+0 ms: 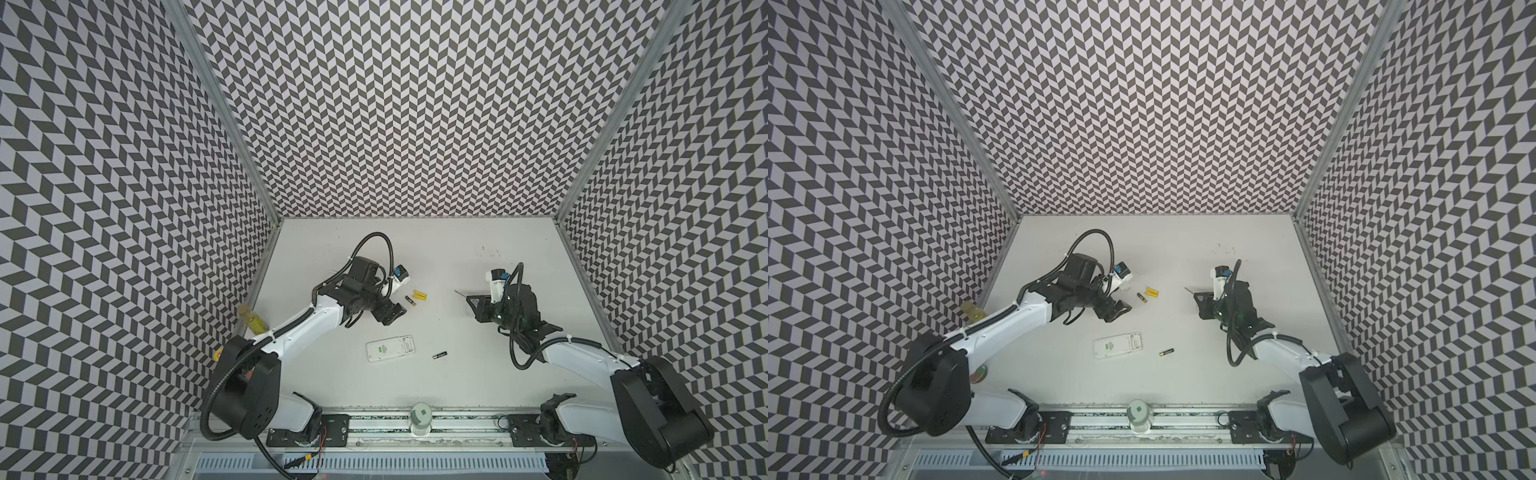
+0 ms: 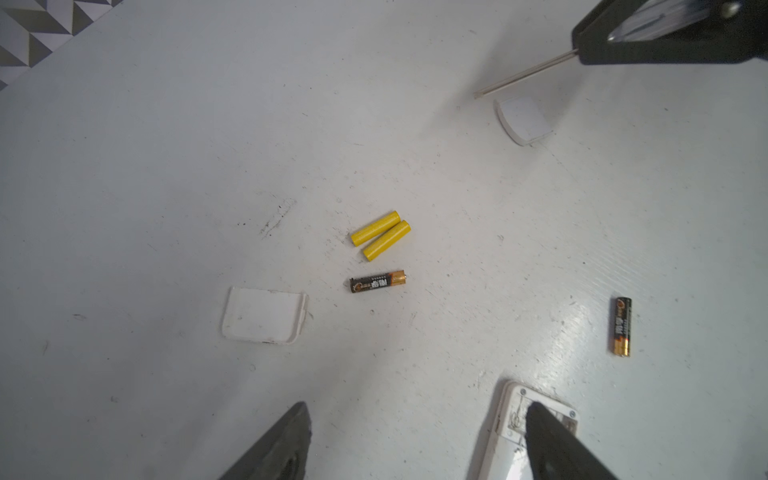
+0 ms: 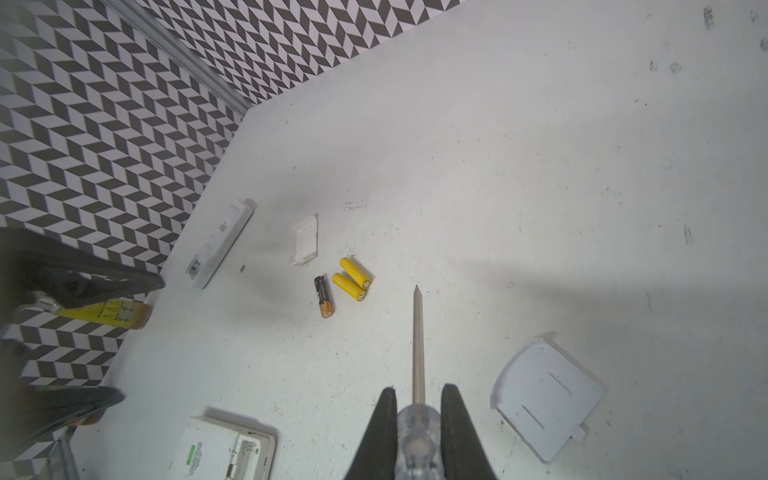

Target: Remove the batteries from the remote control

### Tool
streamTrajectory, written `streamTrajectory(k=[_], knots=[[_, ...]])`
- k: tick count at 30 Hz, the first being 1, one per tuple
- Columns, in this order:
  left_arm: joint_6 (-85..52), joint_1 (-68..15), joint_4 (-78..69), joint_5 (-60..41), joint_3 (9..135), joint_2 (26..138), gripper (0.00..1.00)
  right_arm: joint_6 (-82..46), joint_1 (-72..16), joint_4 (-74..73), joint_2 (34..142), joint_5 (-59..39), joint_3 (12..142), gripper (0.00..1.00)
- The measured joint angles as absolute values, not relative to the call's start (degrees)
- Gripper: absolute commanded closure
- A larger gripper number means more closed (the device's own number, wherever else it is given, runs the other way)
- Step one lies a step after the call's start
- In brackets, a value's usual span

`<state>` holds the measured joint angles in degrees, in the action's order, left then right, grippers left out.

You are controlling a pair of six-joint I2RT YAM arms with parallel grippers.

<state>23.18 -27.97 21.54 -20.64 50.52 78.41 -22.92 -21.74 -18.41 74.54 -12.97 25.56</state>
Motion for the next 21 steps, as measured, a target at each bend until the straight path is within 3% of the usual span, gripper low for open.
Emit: streamTrajectory(k=[10,21], knots=[[32.62,-23.51,19.51,-24.16,41.17,69.93,0.08,-26.7,-28.8,-22.7,82.63,-2.2,26.7,0.91],[43.86,-21.54,21.71,-25.56,36.6,65.34,0.09,-28.16,-32.91,-25.82,88.14,4.69,28.34,0.79]])
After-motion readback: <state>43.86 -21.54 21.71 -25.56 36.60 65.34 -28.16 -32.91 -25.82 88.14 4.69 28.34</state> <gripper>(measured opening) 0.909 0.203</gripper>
